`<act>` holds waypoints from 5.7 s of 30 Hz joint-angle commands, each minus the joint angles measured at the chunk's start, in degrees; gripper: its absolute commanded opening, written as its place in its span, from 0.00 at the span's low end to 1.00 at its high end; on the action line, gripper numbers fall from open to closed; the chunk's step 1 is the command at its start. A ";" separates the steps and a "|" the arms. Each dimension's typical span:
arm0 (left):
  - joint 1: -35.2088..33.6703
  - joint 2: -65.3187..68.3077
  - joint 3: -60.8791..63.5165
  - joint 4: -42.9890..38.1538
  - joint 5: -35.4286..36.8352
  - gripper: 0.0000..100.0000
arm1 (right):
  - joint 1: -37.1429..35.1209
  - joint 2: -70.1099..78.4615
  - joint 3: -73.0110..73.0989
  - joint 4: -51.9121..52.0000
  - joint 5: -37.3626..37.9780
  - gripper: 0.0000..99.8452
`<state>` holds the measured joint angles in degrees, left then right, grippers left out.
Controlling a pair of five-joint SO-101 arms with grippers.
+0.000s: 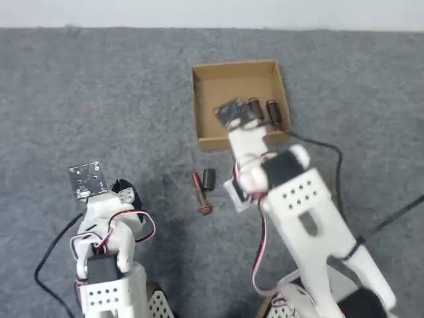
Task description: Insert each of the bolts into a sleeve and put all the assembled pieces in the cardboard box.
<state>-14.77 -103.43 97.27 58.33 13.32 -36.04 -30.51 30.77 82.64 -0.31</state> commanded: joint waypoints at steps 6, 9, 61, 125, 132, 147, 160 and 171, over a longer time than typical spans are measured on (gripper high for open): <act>-0.26 -0.79 -0.75 -0.62 -0.97 0.01 | -6.20 -3.47 10.11 -15.25 -8.62 0.01; -0.26 -0.79 -0.75 -0.62 -0.97 0.01 | -6.20 0.75 9.85 -17.10 -11.87 0.01; -0.18 -0.79 -0.75 -0.62 -0.97 0.01 | 1.01 43.56 -22.77 -16.13 -12.31 0.01; 2.99 29.01 -37.58 11.34 -10.20 0.01 | 47.78 -6.90 37.36 -29.93 2.64 0.01; 12.22 49.49 -51.03 19.43 -9.85 0.01 | 47.78 -6.81 37.36 -30.02 2.64 0.01; 34.29 76.04 -55.96 15.65 -30.59 0.01 | 47.78 -6.81 37.36 -29.85 2.73 0.01; 38.86 76.75 -54.37 15.12 -69.45 0.01 | 47.78 -7.16 38.42 -30.20 2.81 0.01; 39.03 76.84 -48.22 8.35 -78.07 0.01 | 47.60 -7.08 38.42 -30.20 6.07 0.01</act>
<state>24.00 -26.59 49.63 68.00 -62.73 10.90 -35.25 69.80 53.54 4.44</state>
